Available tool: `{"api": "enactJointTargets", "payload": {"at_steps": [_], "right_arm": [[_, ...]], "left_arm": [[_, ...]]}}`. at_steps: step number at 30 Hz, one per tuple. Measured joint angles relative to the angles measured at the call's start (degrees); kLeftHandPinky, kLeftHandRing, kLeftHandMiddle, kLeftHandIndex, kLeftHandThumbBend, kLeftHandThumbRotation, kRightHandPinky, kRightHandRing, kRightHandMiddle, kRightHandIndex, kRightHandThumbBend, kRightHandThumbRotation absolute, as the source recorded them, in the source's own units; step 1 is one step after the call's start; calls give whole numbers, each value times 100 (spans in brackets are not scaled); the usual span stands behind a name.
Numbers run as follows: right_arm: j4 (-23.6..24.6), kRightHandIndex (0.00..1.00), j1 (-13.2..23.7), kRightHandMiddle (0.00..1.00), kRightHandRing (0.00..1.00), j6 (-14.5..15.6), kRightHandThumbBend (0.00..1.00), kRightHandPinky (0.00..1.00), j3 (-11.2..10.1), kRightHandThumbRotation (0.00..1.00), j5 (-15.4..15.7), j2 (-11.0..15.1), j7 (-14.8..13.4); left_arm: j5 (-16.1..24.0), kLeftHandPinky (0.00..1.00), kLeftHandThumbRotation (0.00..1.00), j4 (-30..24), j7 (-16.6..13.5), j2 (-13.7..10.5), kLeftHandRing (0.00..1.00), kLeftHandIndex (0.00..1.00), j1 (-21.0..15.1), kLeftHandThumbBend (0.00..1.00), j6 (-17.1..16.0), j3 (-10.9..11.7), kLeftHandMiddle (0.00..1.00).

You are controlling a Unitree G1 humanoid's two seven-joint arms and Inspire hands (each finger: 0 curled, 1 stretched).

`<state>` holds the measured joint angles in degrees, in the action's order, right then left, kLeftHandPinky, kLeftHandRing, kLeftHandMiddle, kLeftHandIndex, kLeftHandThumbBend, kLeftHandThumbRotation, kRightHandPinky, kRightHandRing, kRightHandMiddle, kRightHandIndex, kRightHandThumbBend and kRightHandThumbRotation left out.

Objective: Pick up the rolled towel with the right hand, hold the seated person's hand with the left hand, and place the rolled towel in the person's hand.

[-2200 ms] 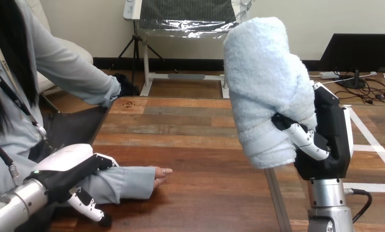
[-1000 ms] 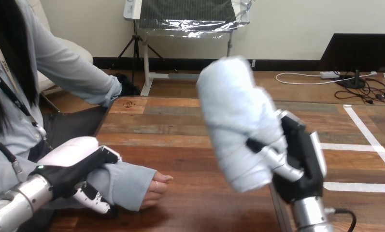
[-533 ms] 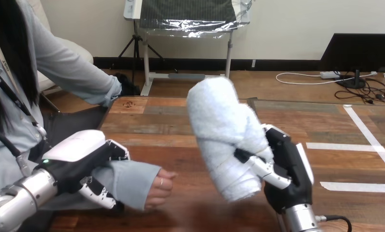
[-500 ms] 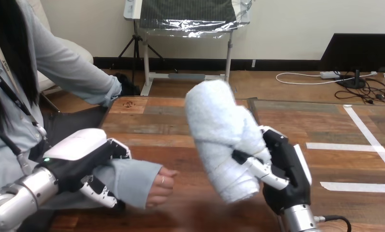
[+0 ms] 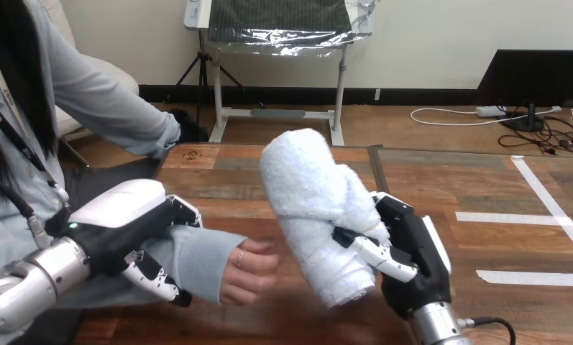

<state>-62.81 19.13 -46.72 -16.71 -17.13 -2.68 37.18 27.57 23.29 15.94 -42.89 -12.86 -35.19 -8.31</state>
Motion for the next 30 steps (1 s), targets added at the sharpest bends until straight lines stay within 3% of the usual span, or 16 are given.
{"api": "enactJointTargets", "payload": {"at_steps": [16,30], "right_arm": [[-460,41,307,40,25,2,52,18,61,0,157,-1,-96],[-682,40,396,39,25,2,53,18,130,0,445,-31,-299]], "left_arm": [[-240,33,0,-727,444,-104,39,46,109,85,364,110,44],[-344,33,0,-1200,627,-137,38,45,180,85,565,276,43]]}}
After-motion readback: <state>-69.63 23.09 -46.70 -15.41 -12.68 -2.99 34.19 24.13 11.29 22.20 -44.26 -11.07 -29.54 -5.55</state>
